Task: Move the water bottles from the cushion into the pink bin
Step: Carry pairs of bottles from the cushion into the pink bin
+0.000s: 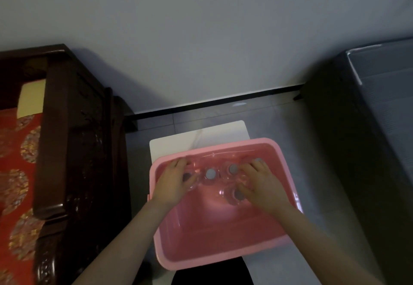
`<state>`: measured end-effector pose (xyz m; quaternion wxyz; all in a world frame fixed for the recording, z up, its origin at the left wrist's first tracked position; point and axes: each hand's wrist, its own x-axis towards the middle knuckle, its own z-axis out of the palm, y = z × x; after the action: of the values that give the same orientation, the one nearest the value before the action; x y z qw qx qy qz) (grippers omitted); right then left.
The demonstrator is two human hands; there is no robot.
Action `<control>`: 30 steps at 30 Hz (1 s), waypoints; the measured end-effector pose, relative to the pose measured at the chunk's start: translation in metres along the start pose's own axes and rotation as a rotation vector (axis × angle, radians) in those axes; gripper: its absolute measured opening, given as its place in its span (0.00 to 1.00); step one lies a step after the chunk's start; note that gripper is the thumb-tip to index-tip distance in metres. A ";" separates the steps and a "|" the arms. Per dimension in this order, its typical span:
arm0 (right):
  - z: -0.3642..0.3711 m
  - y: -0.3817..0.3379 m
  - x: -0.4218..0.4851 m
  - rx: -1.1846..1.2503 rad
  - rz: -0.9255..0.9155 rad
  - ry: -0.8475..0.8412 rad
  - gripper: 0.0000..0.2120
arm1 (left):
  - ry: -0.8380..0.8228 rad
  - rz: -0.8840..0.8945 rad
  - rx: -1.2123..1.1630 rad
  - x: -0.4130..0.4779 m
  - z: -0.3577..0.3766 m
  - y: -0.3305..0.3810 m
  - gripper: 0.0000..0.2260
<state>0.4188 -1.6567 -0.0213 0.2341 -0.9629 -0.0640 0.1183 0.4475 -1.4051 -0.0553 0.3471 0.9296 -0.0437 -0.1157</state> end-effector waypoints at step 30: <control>0.078 -0.518 -0.118 0.081 -0.812 -0.025 0.25 | 1.083 -0.521 0.006 -0.557 -0.359 -0.156 0.20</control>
<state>0.2496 -1.1871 0.1762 0.2987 -0.8477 -0.4373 0.0306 -0.0041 -0.9688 0.2083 0.2778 0.8375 0.3682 0.2931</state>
